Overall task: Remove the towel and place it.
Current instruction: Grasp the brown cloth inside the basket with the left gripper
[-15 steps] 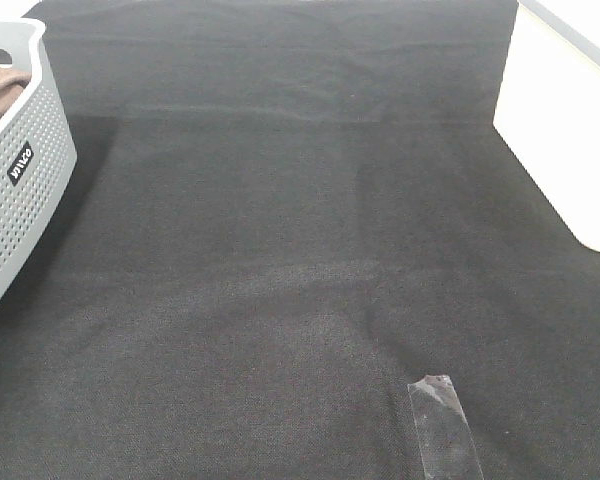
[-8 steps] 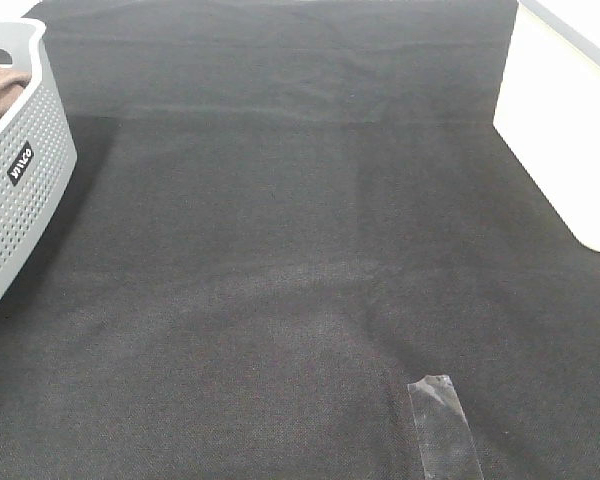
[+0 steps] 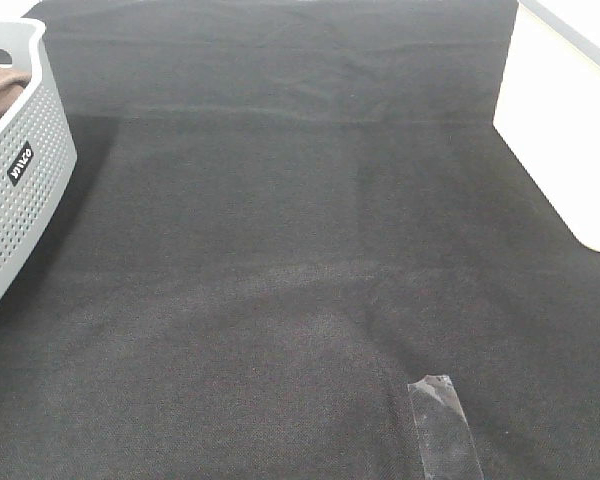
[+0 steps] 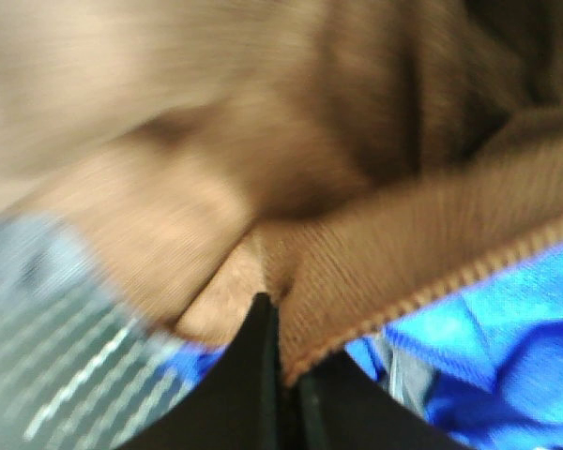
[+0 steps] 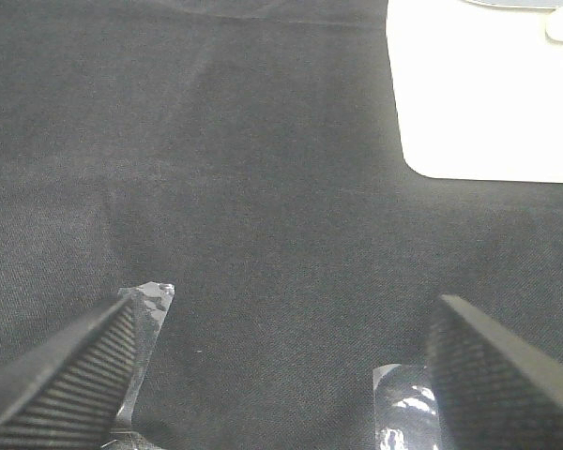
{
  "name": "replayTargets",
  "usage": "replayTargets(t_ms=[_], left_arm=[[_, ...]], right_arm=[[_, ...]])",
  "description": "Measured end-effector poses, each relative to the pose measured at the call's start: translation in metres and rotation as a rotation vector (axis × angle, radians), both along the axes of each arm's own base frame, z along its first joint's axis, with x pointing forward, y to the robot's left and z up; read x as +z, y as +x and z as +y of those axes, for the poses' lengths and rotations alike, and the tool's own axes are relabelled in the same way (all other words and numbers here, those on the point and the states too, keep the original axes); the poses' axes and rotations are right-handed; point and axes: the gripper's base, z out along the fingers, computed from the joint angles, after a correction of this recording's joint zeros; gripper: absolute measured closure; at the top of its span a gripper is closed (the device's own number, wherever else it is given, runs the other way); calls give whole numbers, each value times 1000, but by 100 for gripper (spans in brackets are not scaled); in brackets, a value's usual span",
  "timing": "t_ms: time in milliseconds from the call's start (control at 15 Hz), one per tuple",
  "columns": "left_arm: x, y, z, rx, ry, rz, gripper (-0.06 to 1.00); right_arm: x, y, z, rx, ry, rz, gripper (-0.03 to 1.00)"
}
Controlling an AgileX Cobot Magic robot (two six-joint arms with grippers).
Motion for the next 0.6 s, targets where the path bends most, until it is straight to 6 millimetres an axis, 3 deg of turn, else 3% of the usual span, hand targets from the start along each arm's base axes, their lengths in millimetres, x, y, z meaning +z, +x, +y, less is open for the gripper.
replayTargets(t_ms=[333, 600], left_arm=[[96, -33, -57, -14, -104, -240, 94], [162, -75, -92, -21, -169, -425, 94]], right_arm=[[0, 0, 0, 0, 0, 0, 19], [0, 0, 0, 0, 0, 0, 19]])
